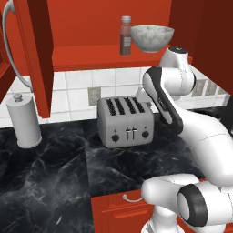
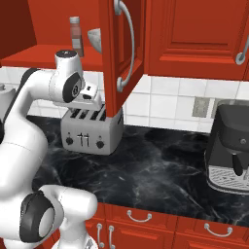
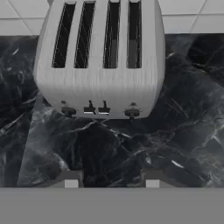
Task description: Take the cinnamon bottle from the cabinet and place it on the dining table, next to the plate with the cupcake. Then take the chocolate from the dining counter and place it on the cupcake plate.
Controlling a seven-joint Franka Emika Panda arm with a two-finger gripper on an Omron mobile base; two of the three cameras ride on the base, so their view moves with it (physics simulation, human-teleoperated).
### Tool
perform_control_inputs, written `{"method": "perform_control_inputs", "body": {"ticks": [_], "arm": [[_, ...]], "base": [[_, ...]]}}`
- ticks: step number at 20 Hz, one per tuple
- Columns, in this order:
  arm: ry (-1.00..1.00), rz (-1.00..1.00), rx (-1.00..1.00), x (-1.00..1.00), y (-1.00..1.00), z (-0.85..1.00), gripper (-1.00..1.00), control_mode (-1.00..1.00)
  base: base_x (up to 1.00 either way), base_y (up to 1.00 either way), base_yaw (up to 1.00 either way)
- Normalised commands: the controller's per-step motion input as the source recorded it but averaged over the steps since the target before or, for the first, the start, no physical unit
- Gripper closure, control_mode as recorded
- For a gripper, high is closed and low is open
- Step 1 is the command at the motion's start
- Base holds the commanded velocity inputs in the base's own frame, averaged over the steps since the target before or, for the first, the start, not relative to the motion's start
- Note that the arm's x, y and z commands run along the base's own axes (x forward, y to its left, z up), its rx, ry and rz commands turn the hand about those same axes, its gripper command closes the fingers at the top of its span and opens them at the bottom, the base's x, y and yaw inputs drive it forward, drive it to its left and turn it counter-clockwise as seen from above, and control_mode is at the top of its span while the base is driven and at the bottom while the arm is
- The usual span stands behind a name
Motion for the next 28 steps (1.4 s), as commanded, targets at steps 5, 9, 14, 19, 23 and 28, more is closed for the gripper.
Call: {"method": "perform_control_inputs", "body": {"ticks": [5,9,14,19,23,28], "arm": [[-0.11,0.01,-0.01,0.03,0.0,0.04,-1.0,-1.0],[-0.38,0.01,-0.07,0.21,0.14,0.51,-1.0,-1.0],[-0.35,0.0,-0.05,0.46,0.42,0.89,-1.0,-1.0],[-0.27,-0.01,-0.03,0.5,0.44,1.0,-1.0,-1.0],[-0.11,-0.1,-0.04,0.53,0.33,0.79,-1.0,-1.0],[0.0,-0.1,0.0,0.51,0.08,0.63,-1.0,-1.0]], "base": [[0.0,0.0,0.0],[0.0,0.0,0.0],[0.0,0.0,0.0],[0.0,0.0,0.0],[0.0,0.0,0.0],[0.0,0.0,0.0]]}}
